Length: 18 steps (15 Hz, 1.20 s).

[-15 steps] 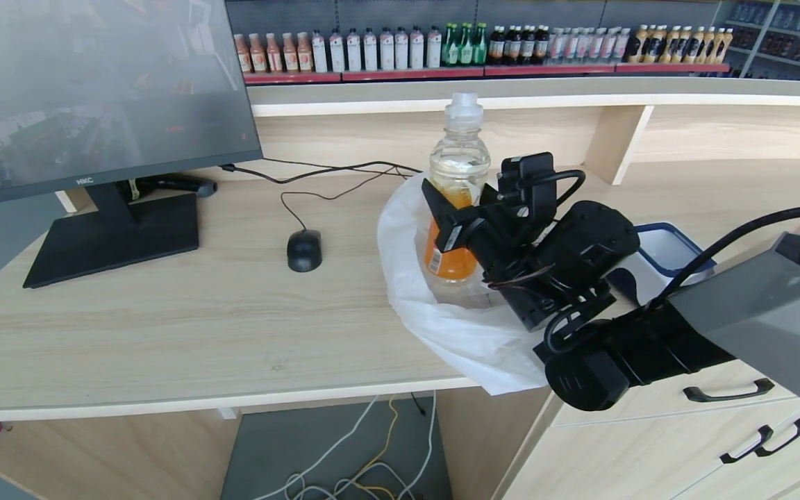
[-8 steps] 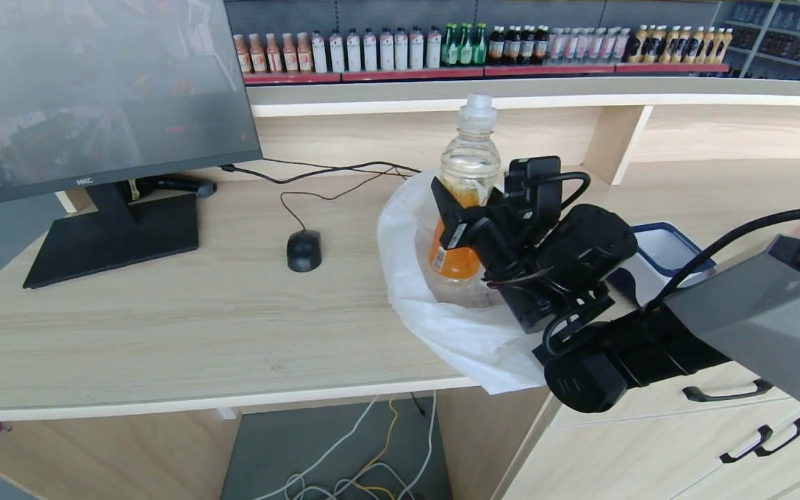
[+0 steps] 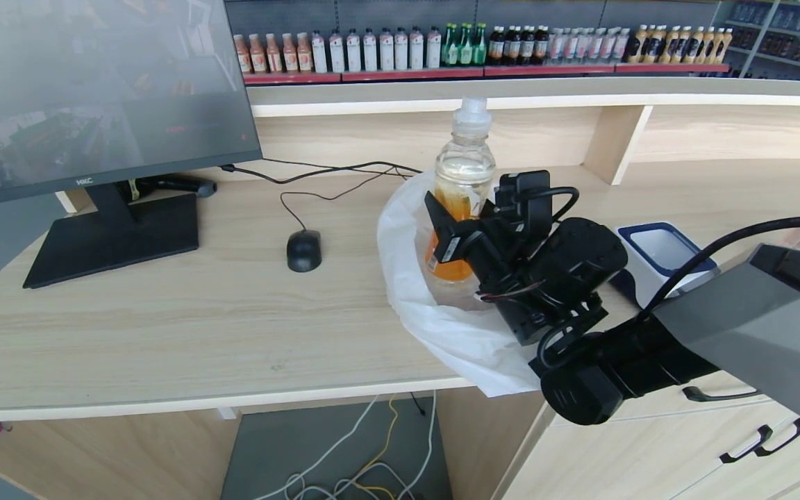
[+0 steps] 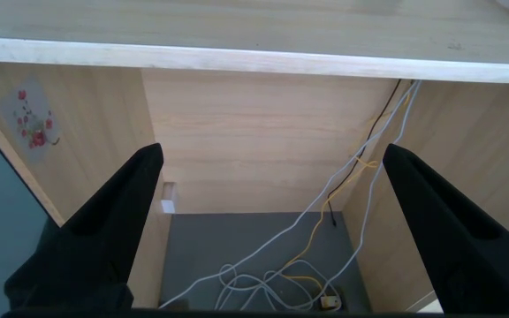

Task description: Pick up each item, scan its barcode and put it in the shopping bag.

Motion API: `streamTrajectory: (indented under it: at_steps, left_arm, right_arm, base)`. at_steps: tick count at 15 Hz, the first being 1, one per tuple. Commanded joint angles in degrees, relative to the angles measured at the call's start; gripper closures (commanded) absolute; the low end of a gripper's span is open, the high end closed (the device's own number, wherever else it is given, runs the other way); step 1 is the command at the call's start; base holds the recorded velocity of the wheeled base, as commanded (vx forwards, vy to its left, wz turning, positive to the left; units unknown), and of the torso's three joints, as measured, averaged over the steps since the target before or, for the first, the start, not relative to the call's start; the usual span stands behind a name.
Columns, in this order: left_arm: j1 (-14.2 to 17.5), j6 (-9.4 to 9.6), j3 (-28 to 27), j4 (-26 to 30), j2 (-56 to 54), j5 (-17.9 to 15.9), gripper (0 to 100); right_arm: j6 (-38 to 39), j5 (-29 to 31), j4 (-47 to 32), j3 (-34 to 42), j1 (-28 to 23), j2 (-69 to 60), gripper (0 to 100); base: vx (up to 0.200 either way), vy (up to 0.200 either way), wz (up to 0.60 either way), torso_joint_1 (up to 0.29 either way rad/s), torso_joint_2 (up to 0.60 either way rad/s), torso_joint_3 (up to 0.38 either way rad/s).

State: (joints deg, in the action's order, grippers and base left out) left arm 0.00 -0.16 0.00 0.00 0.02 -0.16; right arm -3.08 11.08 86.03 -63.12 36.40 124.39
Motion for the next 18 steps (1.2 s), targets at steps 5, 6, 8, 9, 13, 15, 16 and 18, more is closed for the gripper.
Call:
streamTrajectory:
  at_steps: [5, 6, 8, 9, 13, 15, 16, 18]
  left_arm:
    - [0.0, -0.02, 0.0, 0.0, -0.02, -0.02, 0]
    - [0.0, -0.02, 0.0, 0.0, -0.02, -0.02, 0]
    - [0.0, -0.02, 0.0, 0.0, -0.02, -0.02, 0]
    - [0.0, -0.02, -0.09, 0.0, -0.02, -0.02, 0]
    - [0.0, 0.07, 0.0, 0.0, -0.02, -0.02, 0]
    - [0.0, -0.02, 0.0, 0.0, -0.02, -0.02, 0]
    - [0.0, -0.02, 0.0, 0.0, -0.02, -0.02, 0]
    - [0.0, -0.02, 0.0, 0.0, -0.02, -0.02, 0]
  right_arm:
    - [0.18, -0.18, 0.02, 1.25, 0.07, -0.29, 0]
    - [0.18, -0.09, 0.02, 2.21, 0.07, -0.82, 0]
    - [0.18, 0.08, 2.3, 2.83, 0.07, -0.64, 0]
    - [0.18, 0.08, 3.8, 2.92, 0.07, -0.55, 0]
    - [0.18, -0.01, 3.97, 7.93, 0.07, -3.98, 0]
    - [0.36, -0.36, 3.97, 10.12, 0.16, -6.09, 0]
    - [0.45, -0.36, 3.97, 11.62, 0.16, -7.5, 0]
    - [0.8, -0.53, 3.97, 15.31, 0.16, -10.05, 0]
  base:
    - [0.0, 0.0, 0.0, 0.0, 0.0, 0.0]
    - [0.0, 0.0, 0.0, 0.0, 0.0, 0.0]
    - [0.0, 0.0, 0.0, 0.0, 0.0, 0.0]
    - [0.0, 0.0, 0.0, 0.0, 0.0, 0.0]
    - [0.0, 0.0, 0.0, 0.0, 0.0, 0.0]
    - [0.0, 0.0, 0.0, 0.0, 0.0, 0.0]
    - [0.0, 0.0, 0.0, 0.0, 0.0, 0.0]
    - [0.0, 0.0, 0.0, 0.0, 0.0, 0.0]
